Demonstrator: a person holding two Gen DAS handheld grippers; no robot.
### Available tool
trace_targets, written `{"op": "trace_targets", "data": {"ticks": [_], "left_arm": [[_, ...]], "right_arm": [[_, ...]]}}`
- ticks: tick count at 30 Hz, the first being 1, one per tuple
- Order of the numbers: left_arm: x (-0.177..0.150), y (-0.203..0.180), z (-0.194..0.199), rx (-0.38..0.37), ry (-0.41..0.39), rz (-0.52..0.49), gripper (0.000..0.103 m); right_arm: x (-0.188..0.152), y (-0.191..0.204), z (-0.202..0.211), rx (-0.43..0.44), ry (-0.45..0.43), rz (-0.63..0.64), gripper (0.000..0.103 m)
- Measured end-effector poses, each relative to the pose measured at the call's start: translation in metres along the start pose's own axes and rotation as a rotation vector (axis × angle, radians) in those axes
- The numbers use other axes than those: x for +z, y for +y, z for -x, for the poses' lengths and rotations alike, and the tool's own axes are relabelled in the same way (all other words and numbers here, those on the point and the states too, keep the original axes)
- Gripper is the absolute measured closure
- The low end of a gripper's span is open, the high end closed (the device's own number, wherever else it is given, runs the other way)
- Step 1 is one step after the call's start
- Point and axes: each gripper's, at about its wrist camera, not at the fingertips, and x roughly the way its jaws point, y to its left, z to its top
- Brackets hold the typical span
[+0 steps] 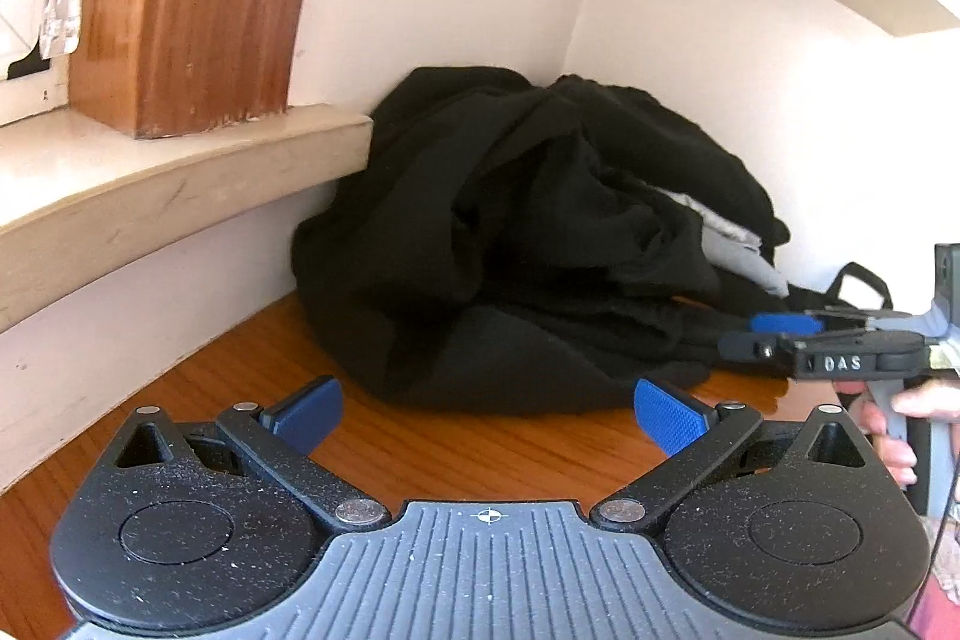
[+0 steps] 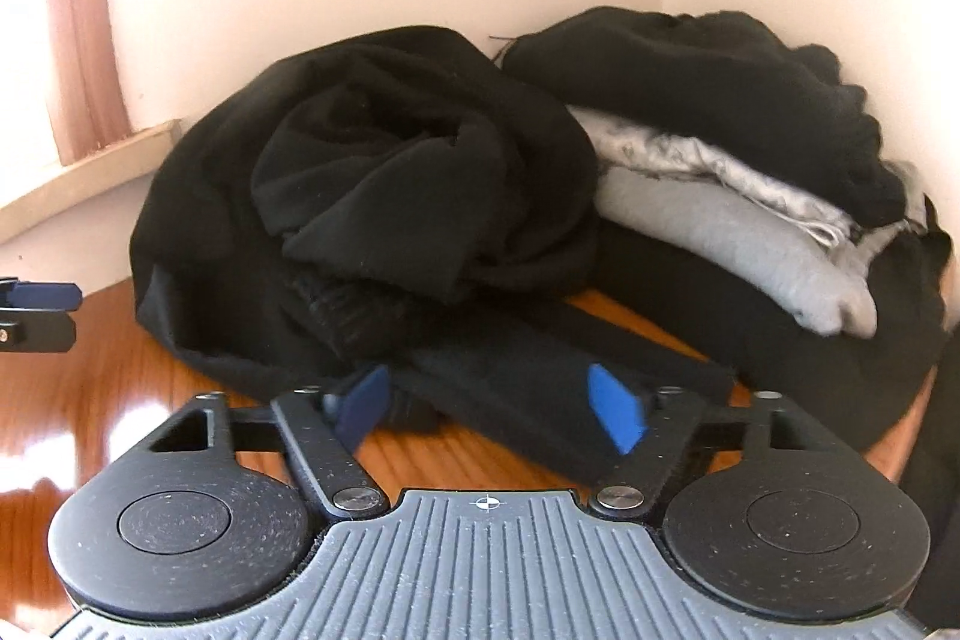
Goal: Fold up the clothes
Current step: 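Move the right gripper into the black clothes pile and close on fabric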
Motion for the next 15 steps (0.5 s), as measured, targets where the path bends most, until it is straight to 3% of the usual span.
{"op": "trace_targets", "data": {"ticks": [7,11,15], "left_arm": [[0.005,-0.007,0.007,0.025,-0.032,0.011,0.001],[0.003,-0.002,0.020,0.061,-0.044,0.041,0.001],[-0.004,0.004,0.037,0.079,-0.070,0.065,0.000]], "right_arm": [[0.018,-0.002,-0.020,0.091,0.009,0.026,0.058],[0.026,0.007,-0.030,0.156,0.029,0.079,0.064],[0.027,0.016,-0.031,0.217,0.043,0.112,0.063]]}}
